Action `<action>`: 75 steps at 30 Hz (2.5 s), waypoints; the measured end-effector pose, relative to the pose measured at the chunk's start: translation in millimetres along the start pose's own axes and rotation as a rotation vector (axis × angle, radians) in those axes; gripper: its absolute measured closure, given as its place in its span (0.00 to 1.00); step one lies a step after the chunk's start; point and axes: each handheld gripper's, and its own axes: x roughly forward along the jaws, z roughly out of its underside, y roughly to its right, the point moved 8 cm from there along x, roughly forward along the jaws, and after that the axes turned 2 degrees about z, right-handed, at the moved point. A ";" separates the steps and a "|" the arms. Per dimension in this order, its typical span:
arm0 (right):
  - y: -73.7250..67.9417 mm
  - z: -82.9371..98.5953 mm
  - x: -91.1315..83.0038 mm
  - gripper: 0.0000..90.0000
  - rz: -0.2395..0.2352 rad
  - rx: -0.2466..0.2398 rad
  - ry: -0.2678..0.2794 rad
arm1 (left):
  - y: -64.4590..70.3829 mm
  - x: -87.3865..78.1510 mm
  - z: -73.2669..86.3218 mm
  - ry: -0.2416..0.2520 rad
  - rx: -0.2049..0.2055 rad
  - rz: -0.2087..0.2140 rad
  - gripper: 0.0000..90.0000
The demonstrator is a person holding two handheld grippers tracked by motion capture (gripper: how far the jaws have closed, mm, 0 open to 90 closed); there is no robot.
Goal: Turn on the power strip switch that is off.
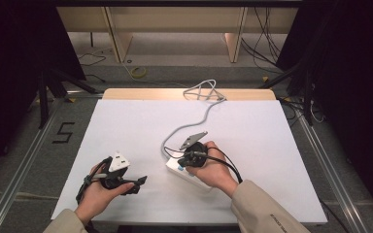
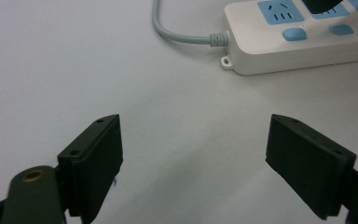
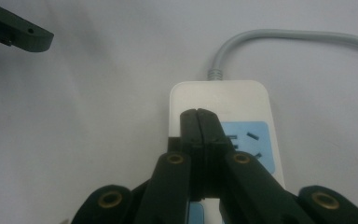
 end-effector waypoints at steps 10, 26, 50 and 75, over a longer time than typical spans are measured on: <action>-1.0 -1.9 3.0 1.00 0.001 -0.003 -0.012 | -0.1 0.0 -0.1 0.000 0.001 -0.001 0.20; -0.7 -0.6 9.6 1.00 0.005 -0.014 -0.038 | 0.3 0.0 -0.1 0.001 0.001 -0.001 0.20; 0.5 2.2 15.2 1.00 0.006 -0.011 -0.072 | 0.3 0.1 -0.2 0.000 0.005 -0.001 0.20; -0.1 2.4 16.3 1.00 0.009 -0.006 -0.079 | 0.7 0.4 -0.2 -0.003 0.007 -0.003 0.21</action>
